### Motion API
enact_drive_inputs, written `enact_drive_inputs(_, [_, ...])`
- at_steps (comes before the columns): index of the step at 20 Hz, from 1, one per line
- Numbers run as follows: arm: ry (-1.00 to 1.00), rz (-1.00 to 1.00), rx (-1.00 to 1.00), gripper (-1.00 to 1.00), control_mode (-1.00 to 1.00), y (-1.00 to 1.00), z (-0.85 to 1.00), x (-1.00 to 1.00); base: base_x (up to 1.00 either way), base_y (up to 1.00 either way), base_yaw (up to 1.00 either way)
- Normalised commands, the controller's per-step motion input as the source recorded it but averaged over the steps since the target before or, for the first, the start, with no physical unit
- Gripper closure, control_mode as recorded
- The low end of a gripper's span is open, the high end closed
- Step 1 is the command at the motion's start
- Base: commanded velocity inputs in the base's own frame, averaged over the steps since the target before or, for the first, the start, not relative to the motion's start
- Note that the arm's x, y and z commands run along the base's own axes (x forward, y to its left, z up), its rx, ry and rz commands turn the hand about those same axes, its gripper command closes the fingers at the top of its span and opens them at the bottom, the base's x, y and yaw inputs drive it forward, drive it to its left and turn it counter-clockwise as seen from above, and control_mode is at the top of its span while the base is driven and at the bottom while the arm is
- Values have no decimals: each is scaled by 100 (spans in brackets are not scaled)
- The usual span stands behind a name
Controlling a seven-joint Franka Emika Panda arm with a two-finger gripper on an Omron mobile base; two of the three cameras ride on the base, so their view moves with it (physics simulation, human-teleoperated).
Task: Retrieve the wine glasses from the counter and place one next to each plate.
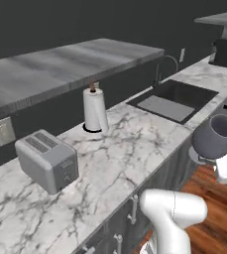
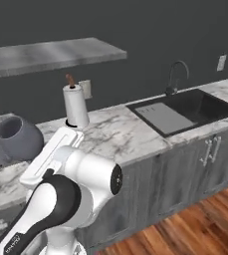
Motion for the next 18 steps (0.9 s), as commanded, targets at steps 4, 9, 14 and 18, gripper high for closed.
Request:
enact_drive_inputs(4, [0,0,0,100,100,0,0,0,0,0,-100])
enact_drive_inputs(9, [0,0,0,100,100,0,0,0,0,0,-100])
enact_drive_inputs(14, [0,0,0,100,100,0,0,0,0,0,-100])
enact_drive_inputs(18, [0,0,0,100,100,0,0,0,0,0,-100])
